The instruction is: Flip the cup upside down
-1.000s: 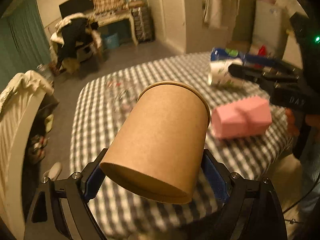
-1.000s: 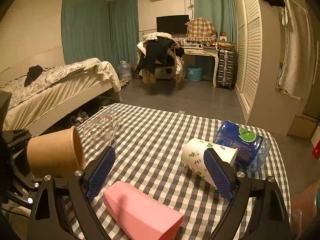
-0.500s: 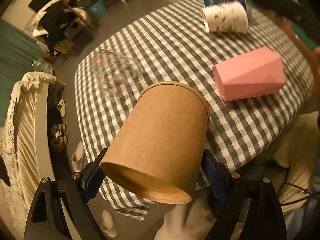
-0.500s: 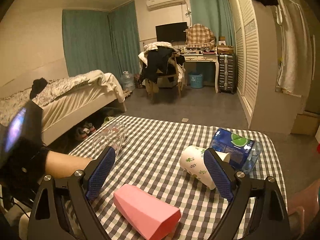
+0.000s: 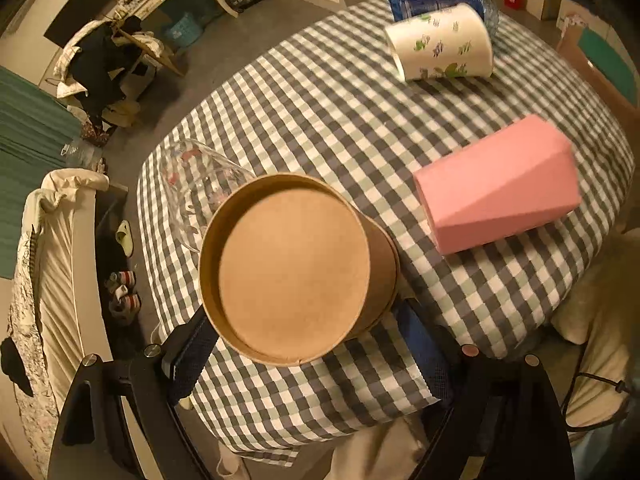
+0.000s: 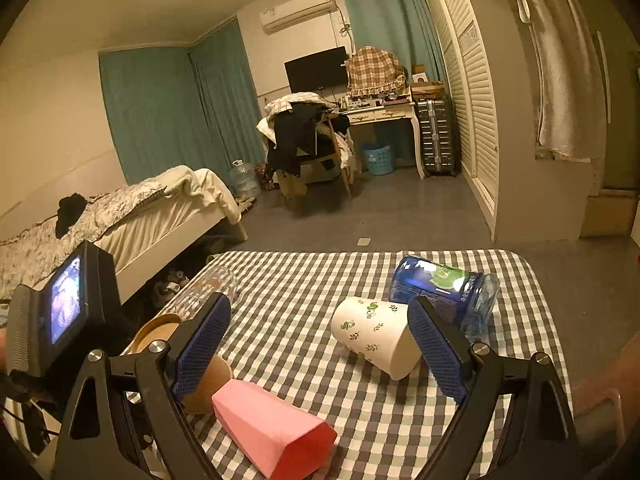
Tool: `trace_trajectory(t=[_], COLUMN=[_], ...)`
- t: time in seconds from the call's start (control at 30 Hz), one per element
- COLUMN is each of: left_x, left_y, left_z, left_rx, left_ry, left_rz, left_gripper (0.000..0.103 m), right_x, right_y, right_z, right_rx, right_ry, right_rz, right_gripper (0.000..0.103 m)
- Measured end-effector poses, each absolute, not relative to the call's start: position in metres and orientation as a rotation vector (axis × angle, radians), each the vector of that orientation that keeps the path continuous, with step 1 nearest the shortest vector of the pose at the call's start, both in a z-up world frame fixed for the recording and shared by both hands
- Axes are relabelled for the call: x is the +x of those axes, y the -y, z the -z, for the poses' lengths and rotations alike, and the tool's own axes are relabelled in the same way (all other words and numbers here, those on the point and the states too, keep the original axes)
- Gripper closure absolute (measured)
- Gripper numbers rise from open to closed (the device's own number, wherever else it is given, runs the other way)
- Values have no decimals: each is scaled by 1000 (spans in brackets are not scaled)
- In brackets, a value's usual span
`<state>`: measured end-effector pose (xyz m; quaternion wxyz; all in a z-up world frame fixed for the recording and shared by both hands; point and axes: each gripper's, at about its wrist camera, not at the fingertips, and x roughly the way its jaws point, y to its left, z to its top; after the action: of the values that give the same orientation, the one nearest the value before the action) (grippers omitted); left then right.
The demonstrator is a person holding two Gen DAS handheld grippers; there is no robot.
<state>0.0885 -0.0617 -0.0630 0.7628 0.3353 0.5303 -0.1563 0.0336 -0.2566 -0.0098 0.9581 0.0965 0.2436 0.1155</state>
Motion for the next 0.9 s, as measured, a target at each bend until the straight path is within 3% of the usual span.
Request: trace_trajectory(t=[0.27,0.53,0.77,0.9], left_x=[60,9,-26,-38], left_y=[46,4,-15,-24], left_z=[14,-66,-91,-94], left_rx=[628,275,100,29], left_ry=[-1036,-686,-449,-404], left_rz=[356,329,240,206], left_gripper=[12,12,12,12], right_x=[17,-15,-52,-76], right_y=[254,234,211,203], right_z=[-8,-50,-89,-108], right_rx=[170,96,-2,-19], right_ry=[-451,-424,-396,-360], right_rz=[-248,-213,-113,-82], right_gripper=[13,13,13,13])
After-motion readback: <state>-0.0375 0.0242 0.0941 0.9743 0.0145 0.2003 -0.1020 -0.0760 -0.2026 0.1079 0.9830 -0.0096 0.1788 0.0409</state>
